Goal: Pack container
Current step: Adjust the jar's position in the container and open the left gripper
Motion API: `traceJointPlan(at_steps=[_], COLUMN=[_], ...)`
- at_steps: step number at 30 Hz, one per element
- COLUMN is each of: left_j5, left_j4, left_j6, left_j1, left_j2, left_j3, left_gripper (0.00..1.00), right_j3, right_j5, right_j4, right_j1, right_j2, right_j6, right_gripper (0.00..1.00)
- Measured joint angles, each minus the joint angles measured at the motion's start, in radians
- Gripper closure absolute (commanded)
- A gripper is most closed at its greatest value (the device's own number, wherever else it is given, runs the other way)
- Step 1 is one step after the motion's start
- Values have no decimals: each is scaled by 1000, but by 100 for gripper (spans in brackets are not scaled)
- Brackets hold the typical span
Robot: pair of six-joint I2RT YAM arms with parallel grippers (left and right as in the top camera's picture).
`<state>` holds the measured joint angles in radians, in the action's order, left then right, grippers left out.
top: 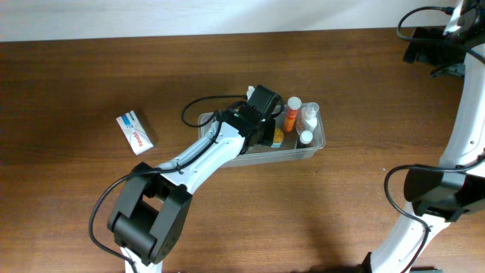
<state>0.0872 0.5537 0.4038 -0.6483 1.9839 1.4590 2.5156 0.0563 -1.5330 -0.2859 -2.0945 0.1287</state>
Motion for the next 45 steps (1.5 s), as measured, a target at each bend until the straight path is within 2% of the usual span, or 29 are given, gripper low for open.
traceJointPlan(at_steps=[45], left_j5=[-12], left_j4=[-89], left_j6=[0], left_j1=[-51], left_j2=[40], left_j3=[4], left_gripper=[59], right_j3=[0], right_j5=[0], right_j4=[0], right_j1=[0], right_j2=[0], right_j6=[0], right_gripper=[2])
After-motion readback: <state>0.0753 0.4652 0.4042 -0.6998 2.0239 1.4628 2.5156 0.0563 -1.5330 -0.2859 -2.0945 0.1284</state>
